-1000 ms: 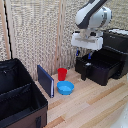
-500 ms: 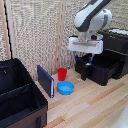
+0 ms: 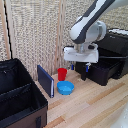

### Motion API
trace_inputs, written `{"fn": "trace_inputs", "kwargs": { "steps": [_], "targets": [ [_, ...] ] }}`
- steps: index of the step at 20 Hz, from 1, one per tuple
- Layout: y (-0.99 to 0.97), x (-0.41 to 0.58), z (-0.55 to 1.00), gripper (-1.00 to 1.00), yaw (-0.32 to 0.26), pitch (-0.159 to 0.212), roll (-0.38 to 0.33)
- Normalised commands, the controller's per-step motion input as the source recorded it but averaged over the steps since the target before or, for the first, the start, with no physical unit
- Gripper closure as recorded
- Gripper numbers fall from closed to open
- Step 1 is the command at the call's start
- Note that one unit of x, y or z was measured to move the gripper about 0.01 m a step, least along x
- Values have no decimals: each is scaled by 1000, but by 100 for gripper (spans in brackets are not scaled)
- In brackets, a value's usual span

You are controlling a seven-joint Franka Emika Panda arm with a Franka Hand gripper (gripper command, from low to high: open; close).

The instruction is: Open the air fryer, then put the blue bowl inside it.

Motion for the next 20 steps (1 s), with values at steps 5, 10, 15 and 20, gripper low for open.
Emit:
{"fn": "trace_inputs", "kwargs": {
  "steps": [5,10,15,20],
  "targets": [
    [261,0,-449,-100,256,-2,-12],
    [51,6,-454,-100,287,0,-87],
    [-46,3,-429,-100,328,-9,-132],
    [-79,0,-386,-100,292,-75,-88]
  ]
}}
